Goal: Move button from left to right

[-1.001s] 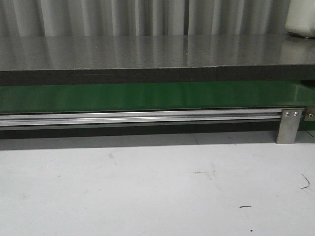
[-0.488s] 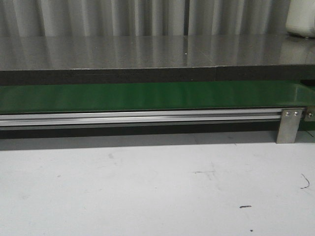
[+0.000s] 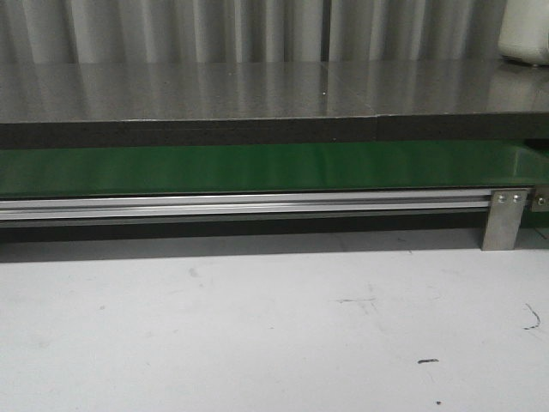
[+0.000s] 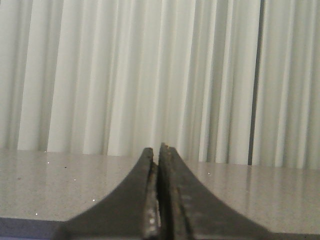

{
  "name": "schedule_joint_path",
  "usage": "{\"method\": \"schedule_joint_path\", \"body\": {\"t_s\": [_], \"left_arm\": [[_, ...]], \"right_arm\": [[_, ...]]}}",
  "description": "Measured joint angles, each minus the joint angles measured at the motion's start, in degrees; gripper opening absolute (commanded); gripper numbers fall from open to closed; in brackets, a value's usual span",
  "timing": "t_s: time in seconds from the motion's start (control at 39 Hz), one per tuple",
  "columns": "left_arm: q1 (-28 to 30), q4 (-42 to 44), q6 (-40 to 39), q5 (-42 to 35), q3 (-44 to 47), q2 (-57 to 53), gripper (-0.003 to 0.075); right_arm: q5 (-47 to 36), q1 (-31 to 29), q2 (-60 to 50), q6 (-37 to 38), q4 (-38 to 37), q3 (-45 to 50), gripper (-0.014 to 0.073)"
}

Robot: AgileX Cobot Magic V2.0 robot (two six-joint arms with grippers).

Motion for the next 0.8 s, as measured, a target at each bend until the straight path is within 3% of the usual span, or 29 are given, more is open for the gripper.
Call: {"method": "schedule_joint_path", "body": {"t_s": [0.21,0.31,0.39,0.49,0.56,0.64,0.67,0.8], "left_arm": [[0.0,4.3,0.0,18.75,-16.07,16.25,-0.0021],[0.0,6.64,0.0,21.83,-18.64,21.37,-0.002],[0.0,6.99,0.0,22.56,-18.77,22.55,0.0002],[0.0,7.1,0.0,22.59,-18.77,22.57,0.0225],[0.0,7.1,0.0,22.63,-18.77,22.67,0.0487],[0.0,7.1,0.0,22.72,-18.77,22.67,0.068],[0.0,7.1,0.0,22.72,-18.77,22.67,0.0705],[0.0,7.1,0.0,22.72,-18.77,22.67,0.0653]], "right_arm": [[8.14,0.0,16.53,0.0,0.0,-11.95,-0.0067],[8.85,0.0,20.17,0.0,0.13,-13.52,-0.0065],[8.95,0.0,20.84,0.0,0.13,-13.62,-0.0014],[8.95,0.0,20.84,0.0,0.22,-13.62,0.0259],[8.95,0.0,20.84,0.0,0.22,-13.62,0.0524],[8.95,0.0,20.84,0.0,0.22,-13.62,0.0668],[8.95,0.0,20.84,0.0,0.22,-13.62,0.0655],[8.95,0.0,20.84,0.0,0.22,-13.62,0.0645]]}}
